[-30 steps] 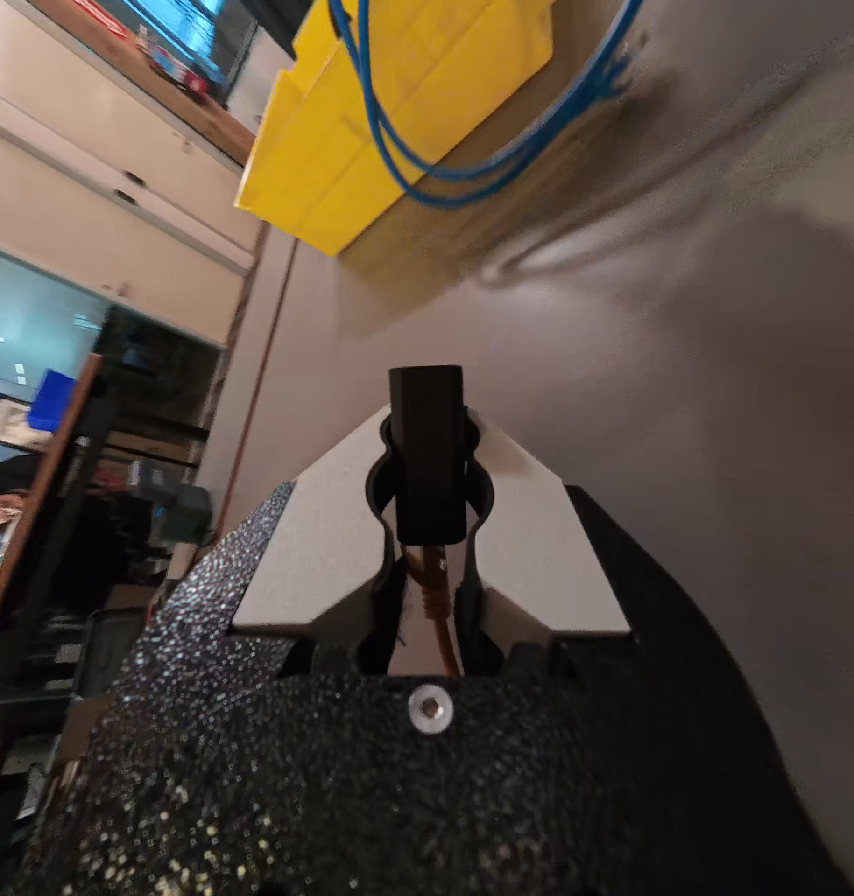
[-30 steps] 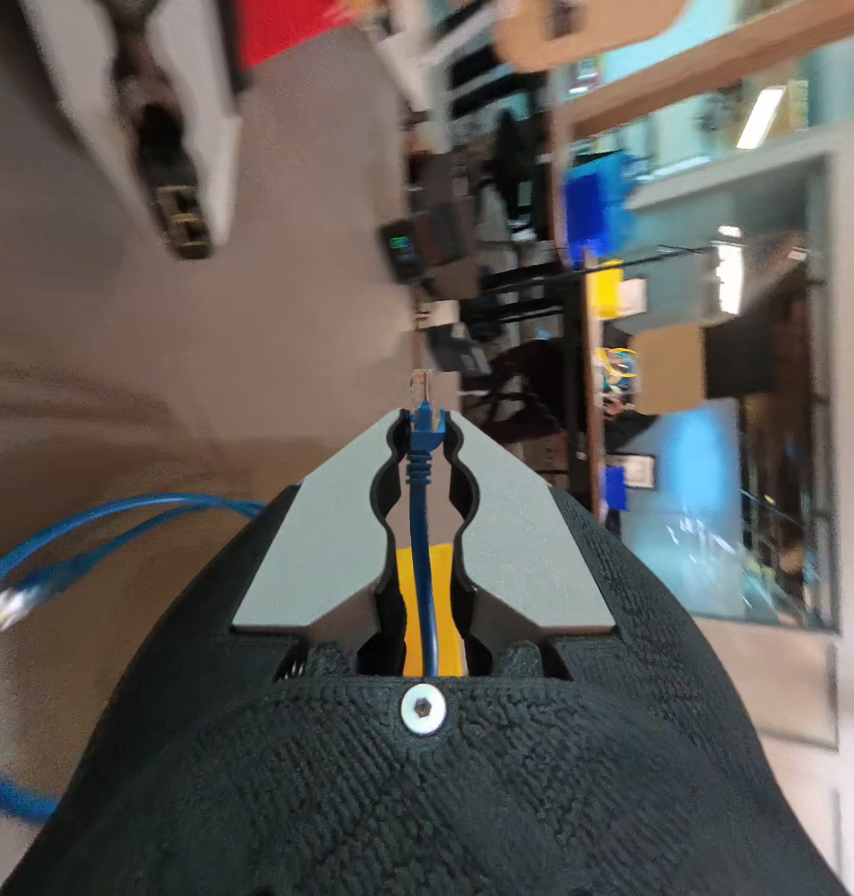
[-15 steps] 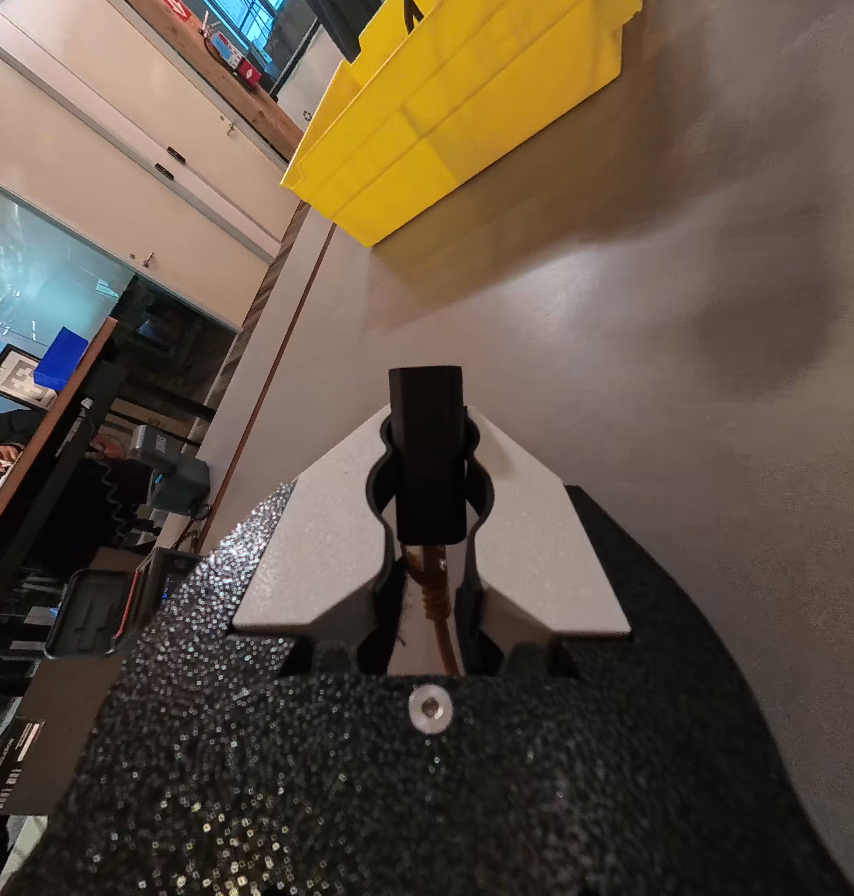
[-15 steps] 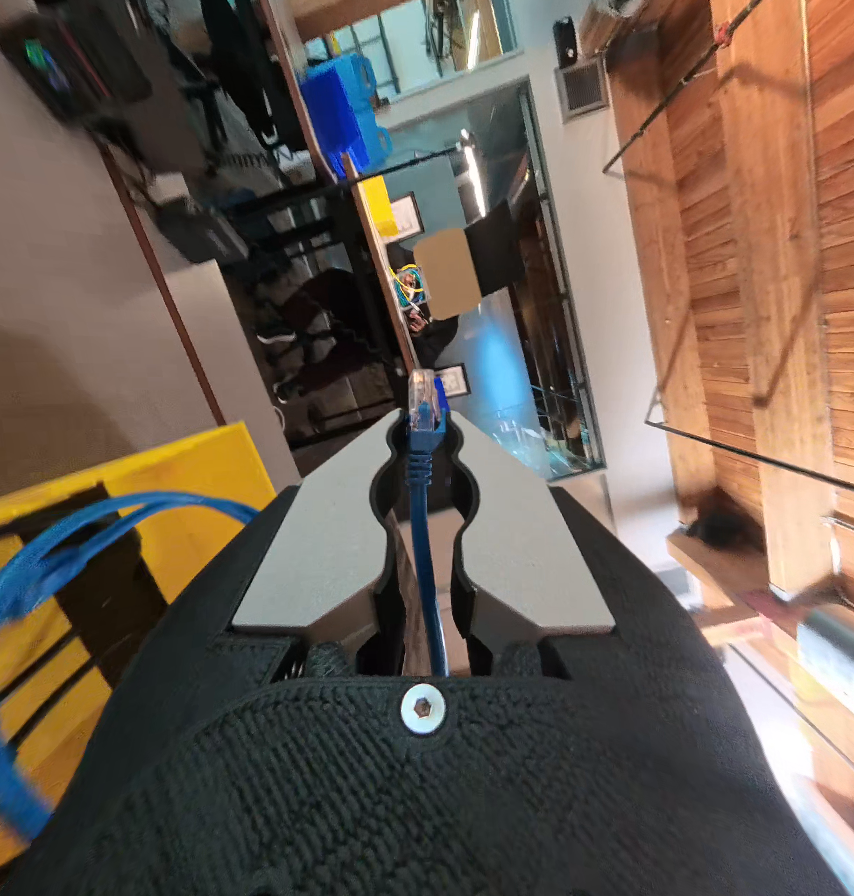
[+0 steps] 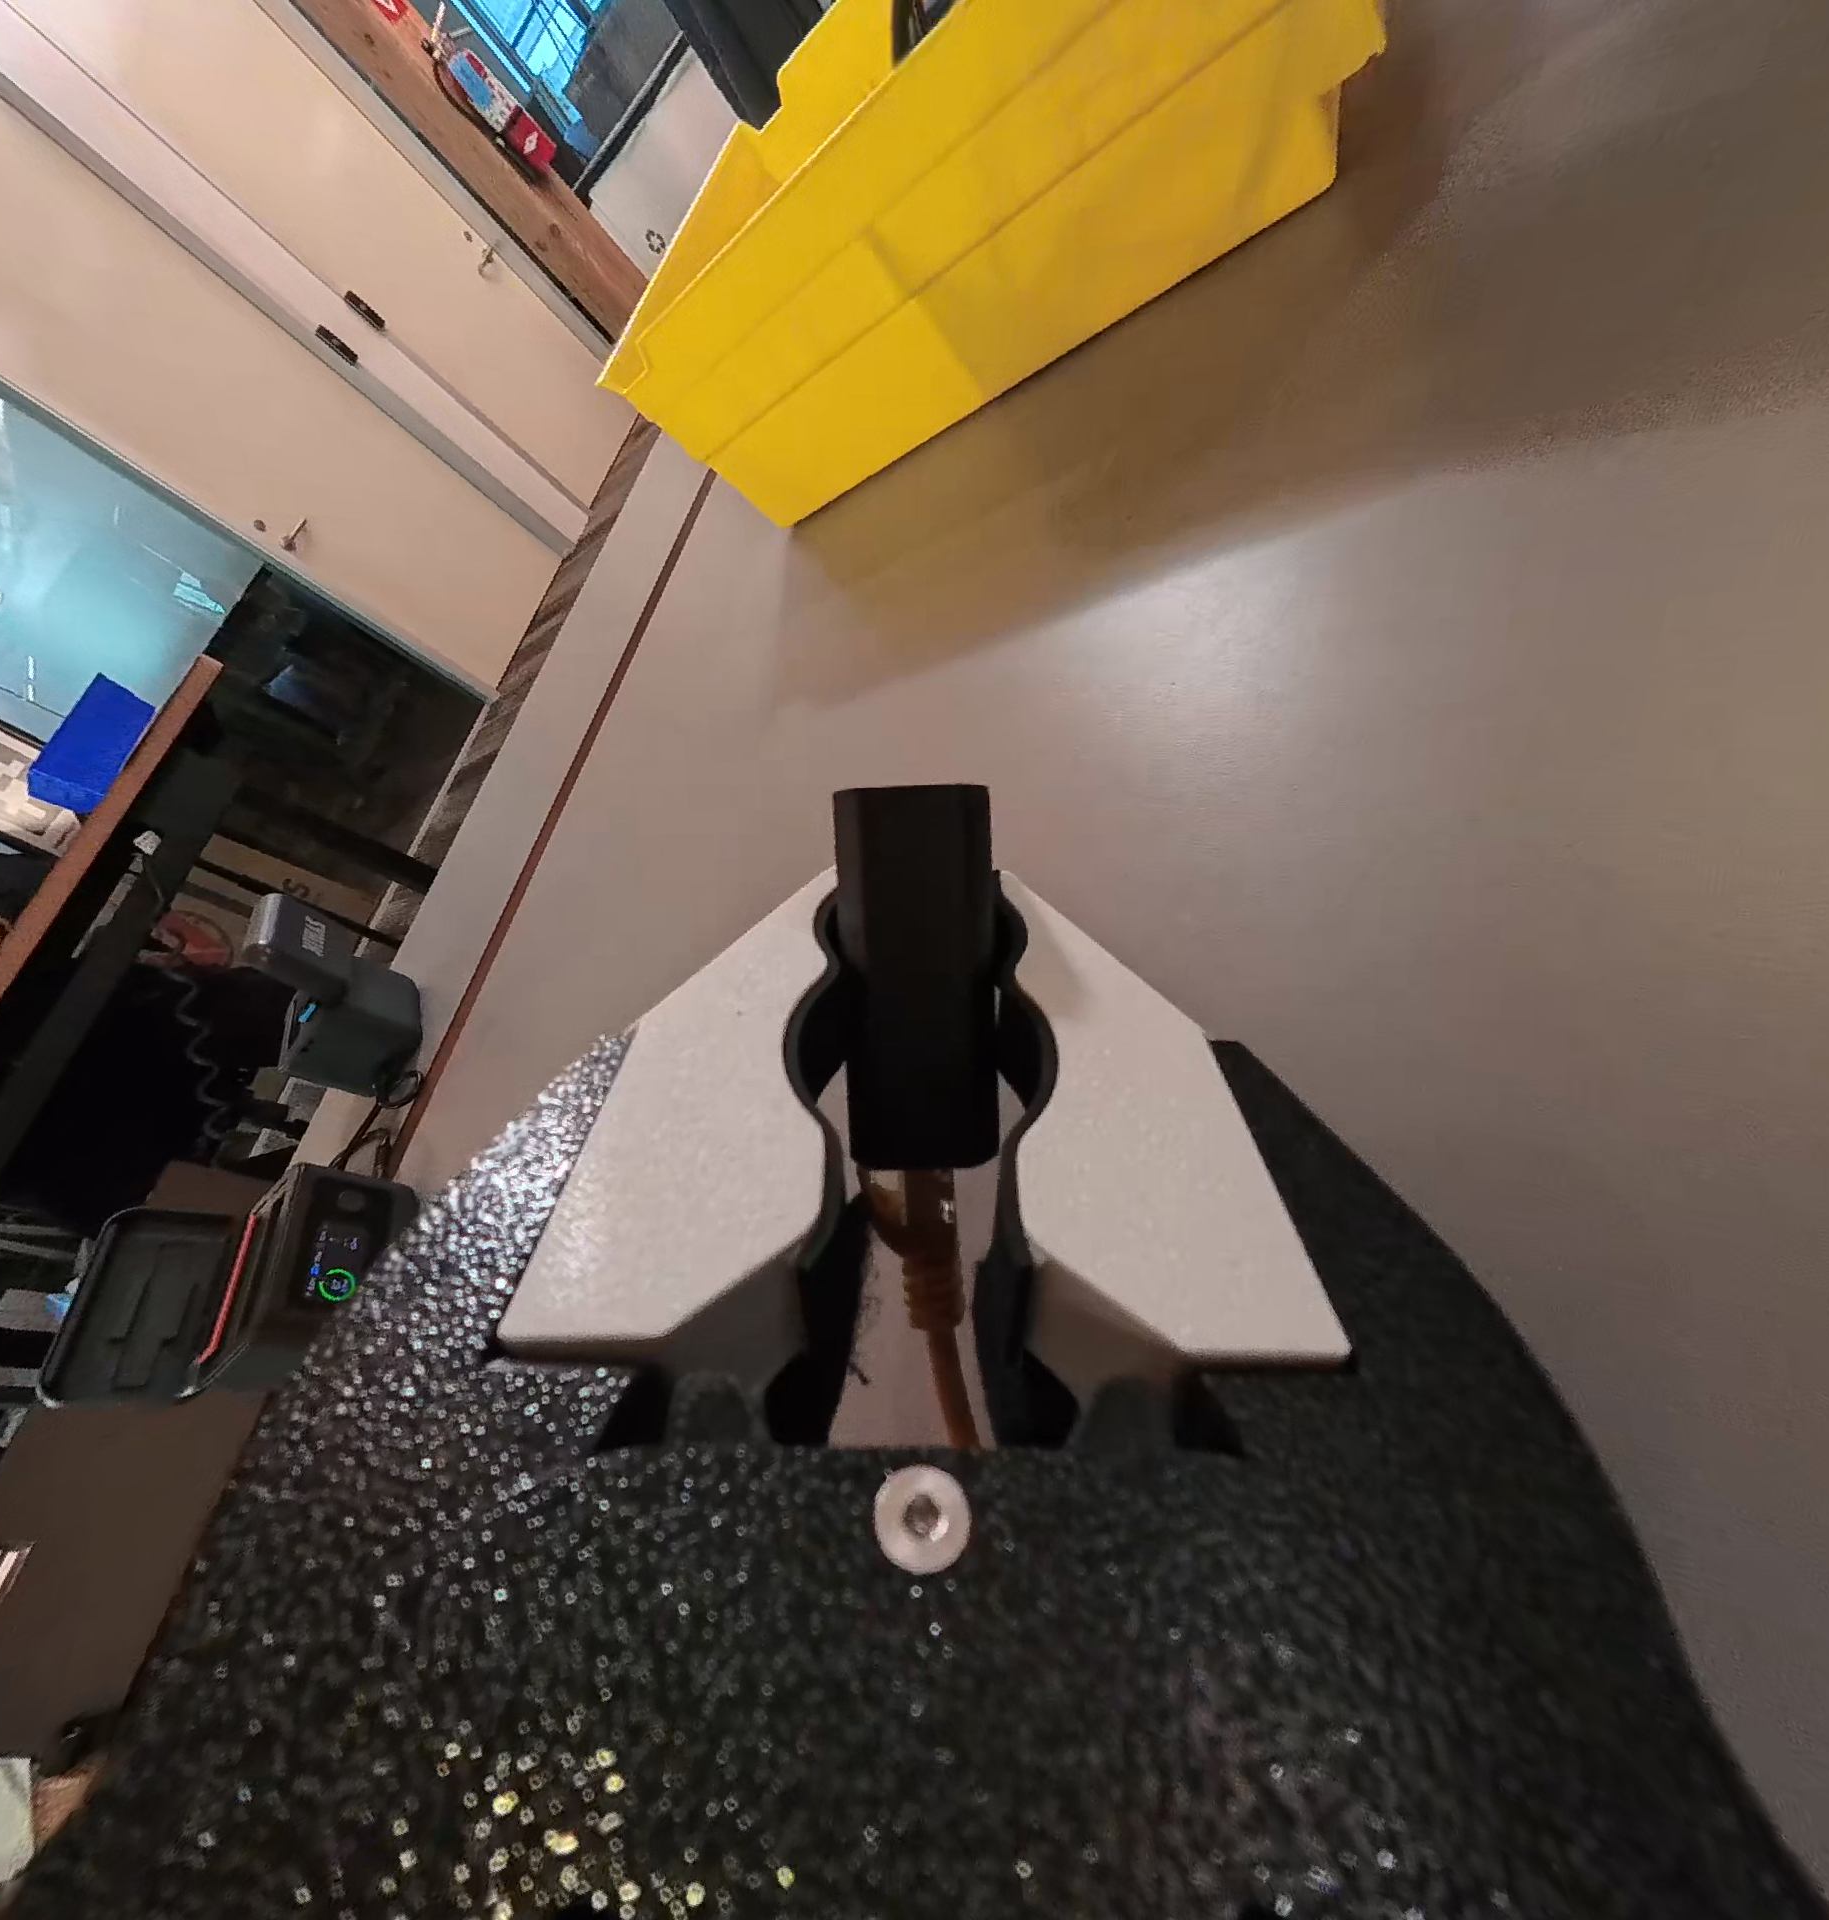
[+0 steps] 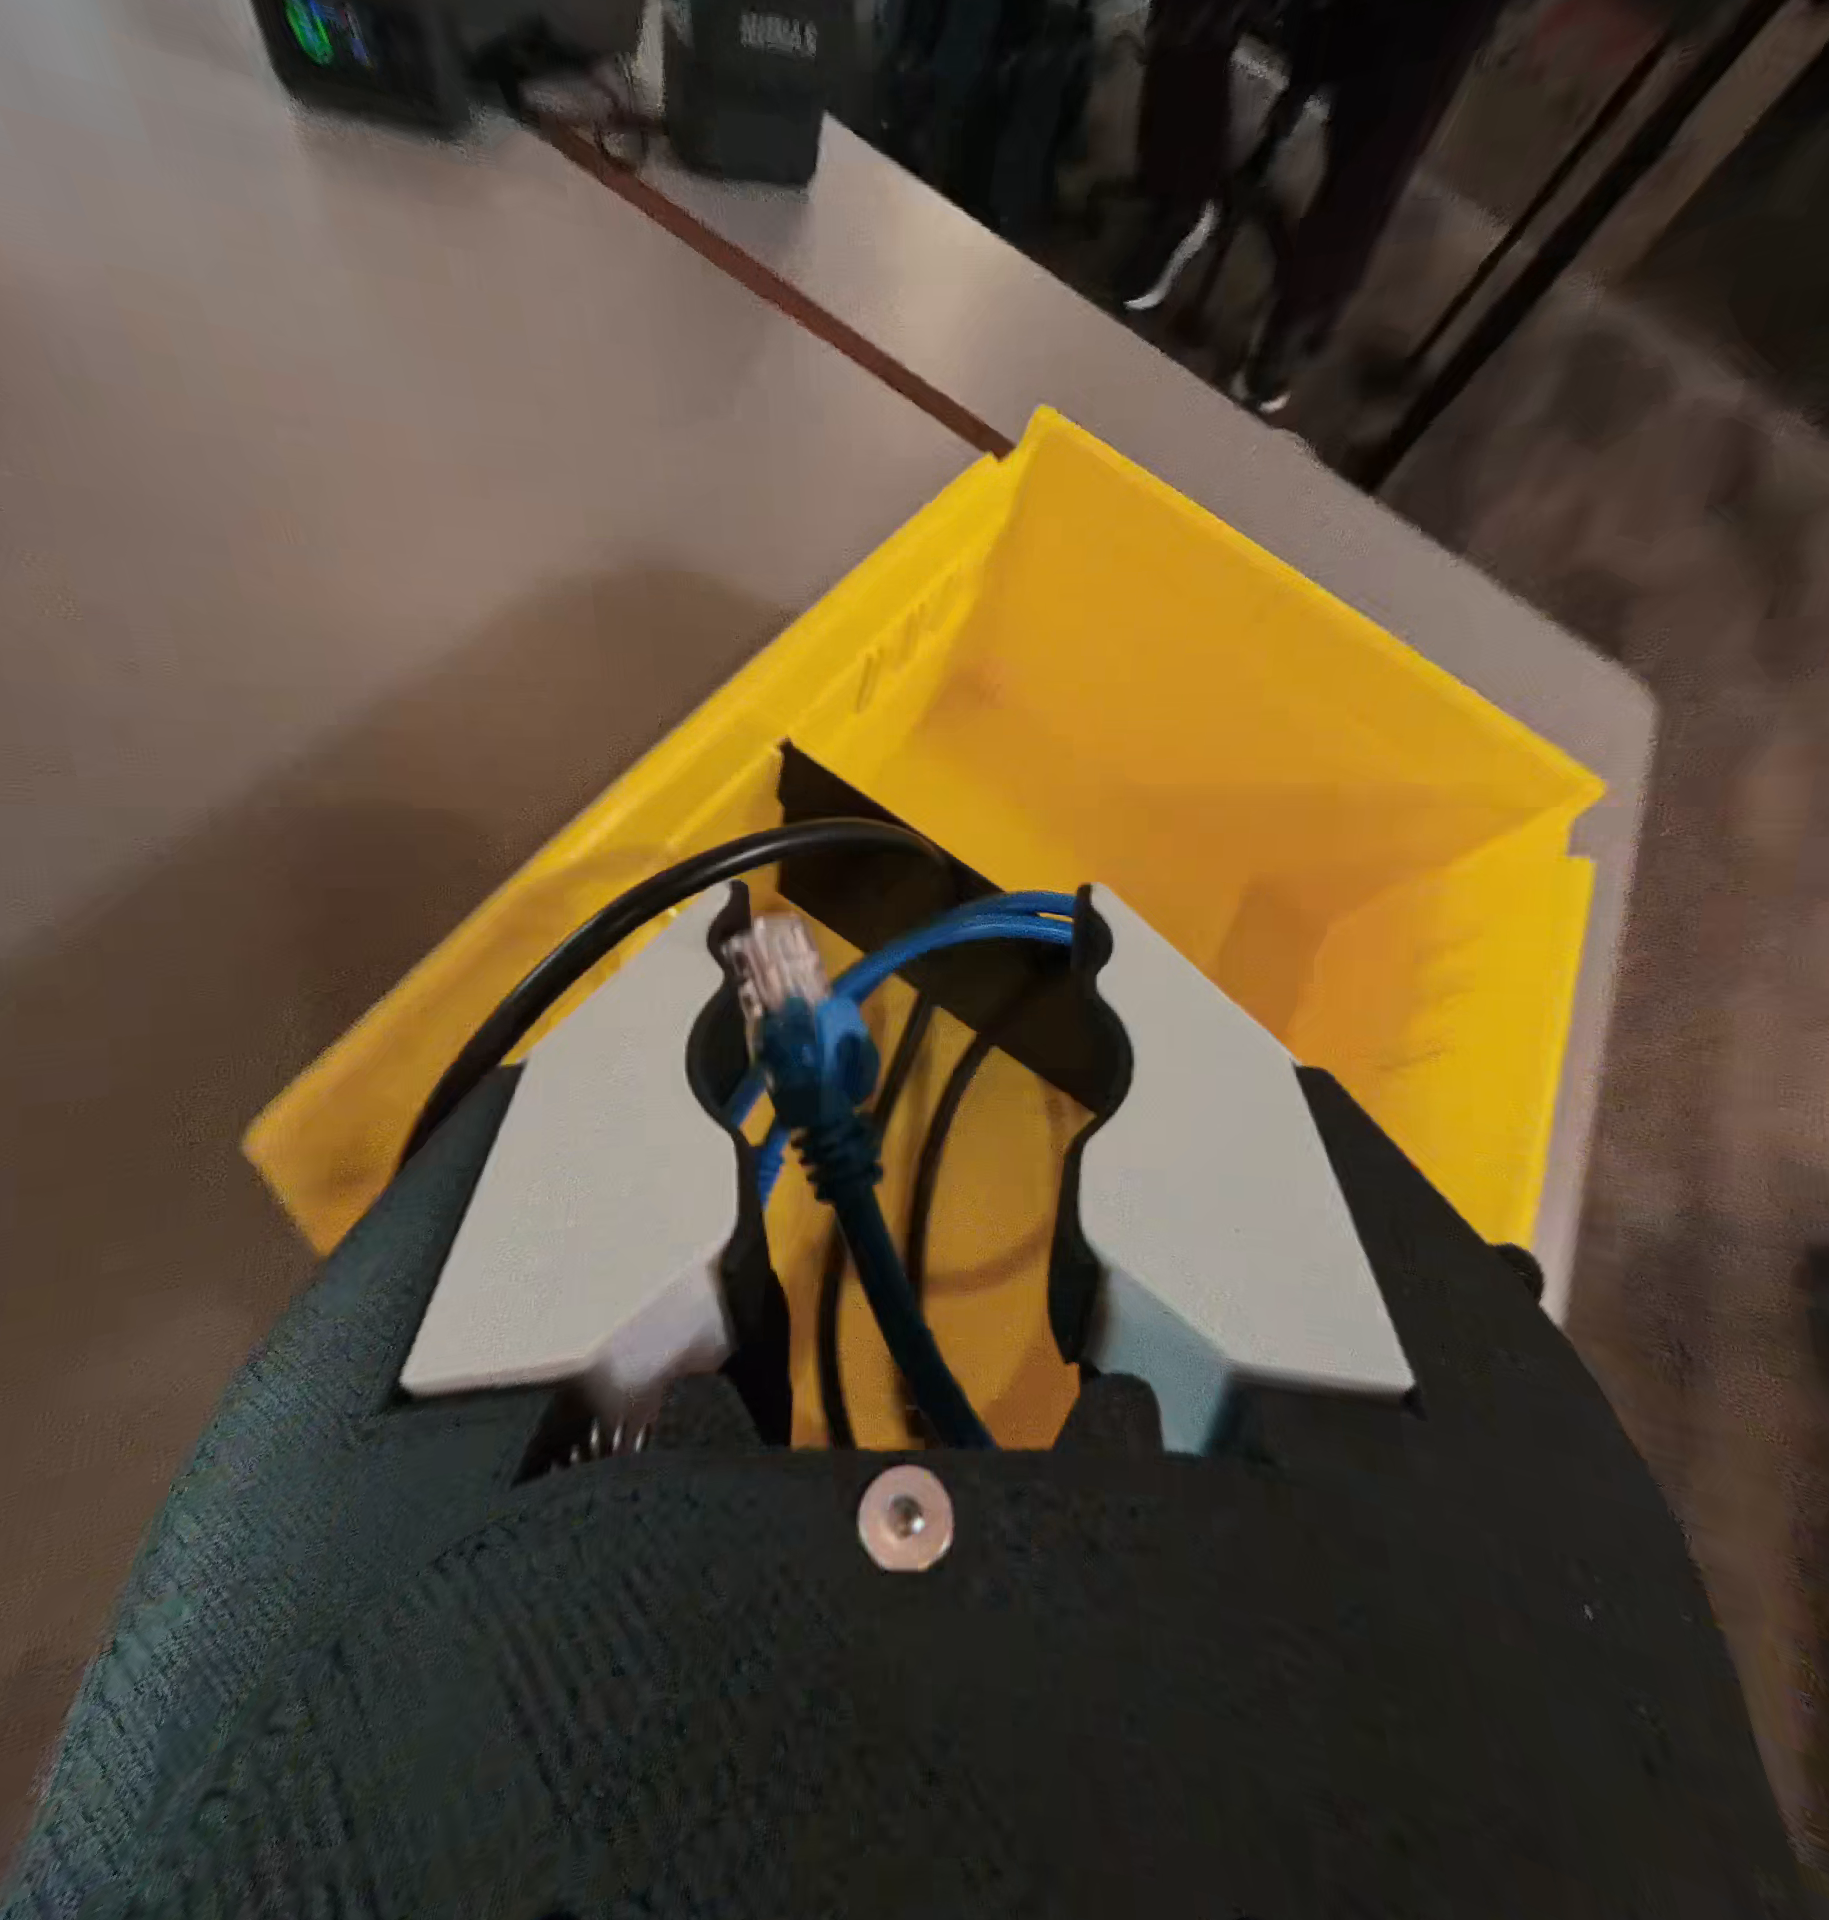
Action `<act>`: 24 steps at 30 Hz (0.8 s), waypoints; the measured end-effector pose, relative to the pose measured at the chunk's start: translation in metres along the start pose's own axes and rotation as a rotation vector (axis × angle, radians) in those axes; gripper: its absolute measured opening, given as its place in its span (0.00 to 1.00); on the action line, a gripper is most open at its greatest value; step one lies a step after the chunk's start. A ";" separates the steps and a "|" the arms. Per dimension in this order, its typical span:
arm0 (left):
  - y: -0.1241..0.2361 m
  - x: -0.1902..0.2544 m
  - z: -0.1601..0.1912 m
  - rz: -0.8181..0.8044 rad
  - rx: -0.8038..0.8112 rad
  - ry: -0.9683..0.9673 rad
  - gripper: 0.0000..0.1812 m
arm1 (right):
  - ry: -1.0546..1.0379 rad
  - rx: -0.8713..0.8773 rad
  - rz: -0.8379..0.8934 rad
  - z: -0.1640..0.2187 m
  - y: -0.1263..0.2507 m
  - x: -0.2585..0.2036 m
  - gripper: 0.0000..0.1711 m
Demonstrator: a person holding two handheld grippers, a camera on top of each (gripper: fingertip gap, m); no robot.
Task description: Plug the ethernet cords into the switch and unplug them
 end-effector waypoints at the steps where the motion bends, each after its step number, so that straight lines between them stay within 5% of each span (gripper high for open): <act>1: 0.000 0.000 0.000 0.000 0.001 0.005 0.13 | -0.058 0.011 -0.036 -0.006 0.005 0.003 0.37; 6: 0.000 -0.003 0.000 -0.008 0.011 0.042 0.13 | -0.281 0.079 -0.125 -0.045 0.037 0.015 0.51; 11: 0.005 -0.018 -0.010 -0.051 0.126 0.174 0.13 | -0.180 0.263 -0.133 -0.081 0.057 -0.013 0.53; 19: 0.044 -0.073 -0.060 0.043 0.861 0.727 0.12 | 0.052 0.361 -0.706 -0.080 -0.009 -0.186 0.49; 24: 0.055 -0.080 -0.063 0.080 1.204 0.904 0.12 | 0.113 0.439 -0.902 -0.083 -0.032 -0.254 0.42</act>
Point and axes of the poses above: each gripper's, where its closed fingertips meet, y back along the fingers, z out of its underside, x = y × z across the jaws, the point moved 9 cm from there along y, back along the fingers, and after that the axes turned 10 degrees about -y, right-handed, at the moved point
